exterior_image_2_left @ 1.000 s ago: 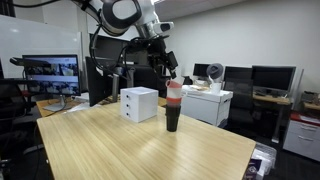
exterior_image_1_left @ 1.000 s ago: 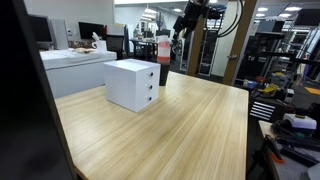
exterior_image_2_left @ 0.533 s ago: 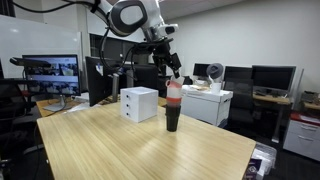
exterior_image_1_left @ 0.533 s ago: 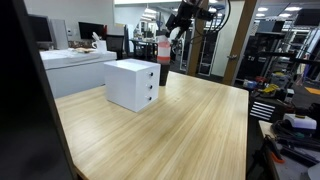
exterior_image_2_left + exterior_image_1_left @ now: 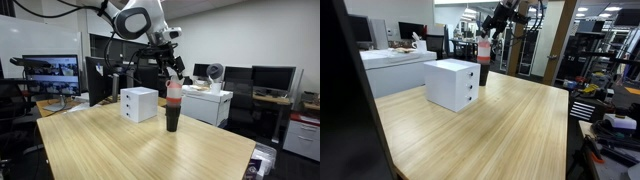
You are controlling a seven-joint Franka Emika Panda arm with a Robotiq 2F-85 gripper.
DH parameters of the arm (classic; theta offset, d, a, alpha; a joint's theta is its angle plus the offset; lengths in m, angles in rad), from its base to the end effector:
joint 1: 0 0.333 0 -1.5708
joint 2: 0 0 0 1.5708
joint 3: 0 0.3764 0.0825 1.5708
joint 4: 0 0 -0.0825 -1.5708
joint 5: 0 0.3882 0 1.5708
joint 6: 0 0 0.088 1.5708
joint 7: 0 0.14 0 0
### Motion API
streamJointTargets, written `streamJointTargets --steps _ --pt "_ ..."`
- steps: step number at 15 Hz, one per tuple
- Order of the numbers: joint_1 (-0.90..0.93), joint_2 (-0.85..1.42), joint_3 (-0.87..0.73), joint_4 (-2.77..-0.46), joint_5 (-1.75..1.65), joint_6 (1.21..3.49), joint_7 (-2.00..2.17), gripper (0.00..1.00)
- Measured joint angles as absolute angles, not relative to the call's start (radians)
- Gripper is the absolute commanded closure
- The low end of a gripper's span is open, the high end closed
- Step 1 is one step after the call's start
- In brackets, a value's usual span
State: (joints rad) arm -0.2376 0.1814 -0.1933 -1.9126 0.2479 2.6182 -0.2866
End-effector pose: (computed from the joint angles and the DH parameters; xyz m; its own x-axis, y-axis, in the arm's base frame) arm 0.6132 -0.2753 0.4907 0.8106 -0.2727 0.5183 -0.2990 -0.9537 -0.0341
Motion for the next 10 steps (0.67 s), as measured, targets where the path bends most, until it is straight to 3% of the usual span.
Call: streamJointTargets --steps 10 --pt "-0.311 0.247 -0.118 -1.866 0.315 2.665 -0.457 0.00"
